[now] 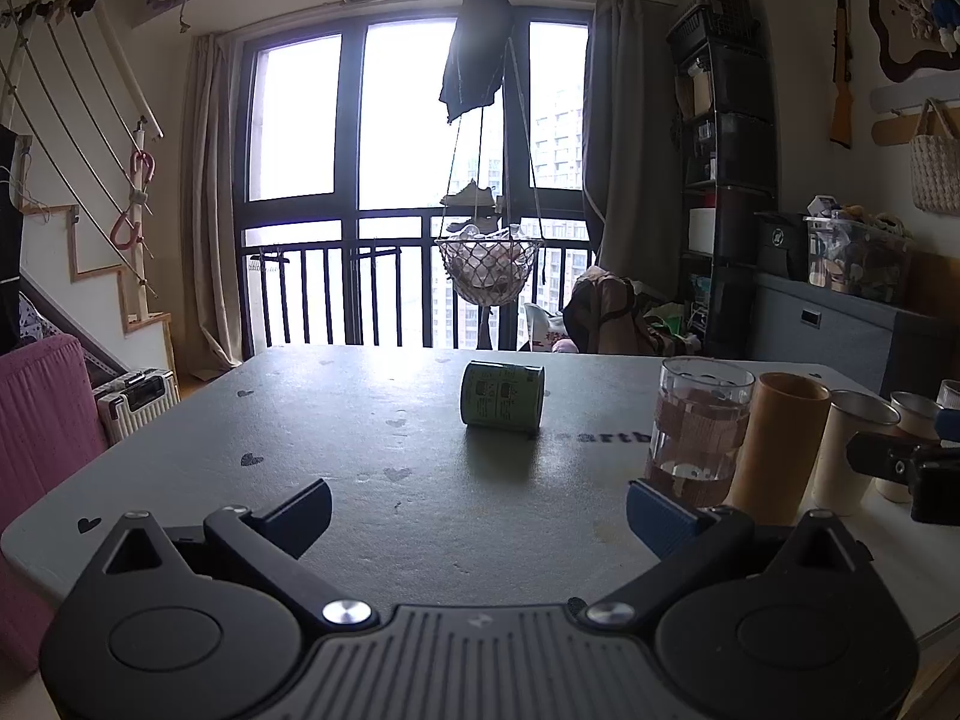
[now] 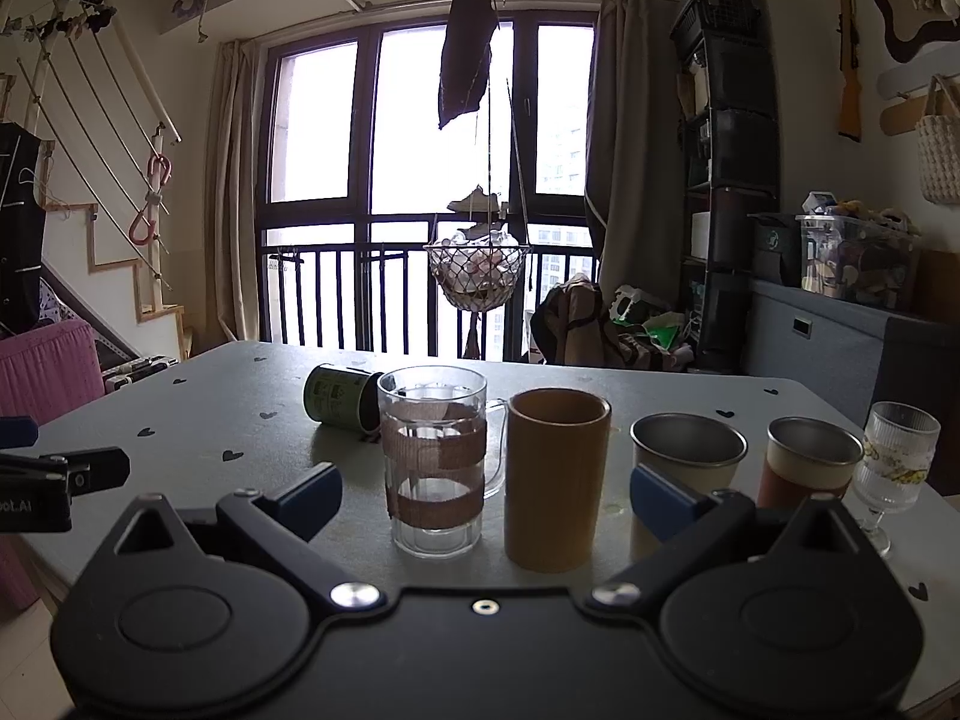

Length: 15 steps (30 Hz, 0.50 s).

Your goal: Flip cup upright

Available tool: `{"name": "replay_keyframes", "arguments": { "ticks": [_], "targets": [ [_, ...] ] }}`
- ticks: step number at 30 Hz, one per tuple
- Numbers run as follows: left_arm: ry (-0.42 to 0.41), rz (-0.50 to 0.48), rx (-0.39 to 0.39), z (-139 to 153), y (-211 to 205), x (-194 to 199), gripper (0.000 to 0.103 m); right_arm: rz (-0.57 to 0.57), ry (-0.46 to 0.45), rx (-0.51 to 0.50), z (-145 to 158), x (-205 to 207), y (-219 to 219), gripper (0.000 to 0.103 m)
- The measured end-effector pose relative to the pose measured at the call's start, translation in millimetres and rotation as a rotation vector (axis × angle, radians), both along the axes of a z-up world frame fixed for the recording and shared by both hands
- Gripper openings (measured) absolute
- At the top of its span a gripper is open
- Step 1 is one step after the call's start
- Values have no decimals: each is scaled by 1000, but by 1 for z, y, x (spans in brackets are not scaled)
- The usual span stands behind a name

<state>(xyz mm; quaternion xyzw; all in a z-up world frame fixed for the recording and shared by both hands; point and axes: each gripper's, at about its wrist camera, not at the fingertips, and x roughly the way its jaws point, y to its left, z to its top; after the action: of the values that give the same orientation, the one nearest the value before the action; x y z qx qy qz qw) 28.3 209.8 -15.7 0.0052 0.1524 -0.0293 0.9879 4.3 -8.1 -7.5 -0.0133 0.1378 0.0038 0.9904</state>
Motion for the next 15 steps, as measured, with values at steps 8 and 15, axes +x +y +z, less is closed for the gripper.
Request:
{"name": "replay_keyframes", "arguments": {
  "ticks": [8,15],
  "targets": [
    [21,-30,-36,-19,-3,9,103,79,0,-62,3,15,8,103],
    [69,-14,-60,-23,16,30,103,200,12,-171,47,64,24,103]
  ]
}}
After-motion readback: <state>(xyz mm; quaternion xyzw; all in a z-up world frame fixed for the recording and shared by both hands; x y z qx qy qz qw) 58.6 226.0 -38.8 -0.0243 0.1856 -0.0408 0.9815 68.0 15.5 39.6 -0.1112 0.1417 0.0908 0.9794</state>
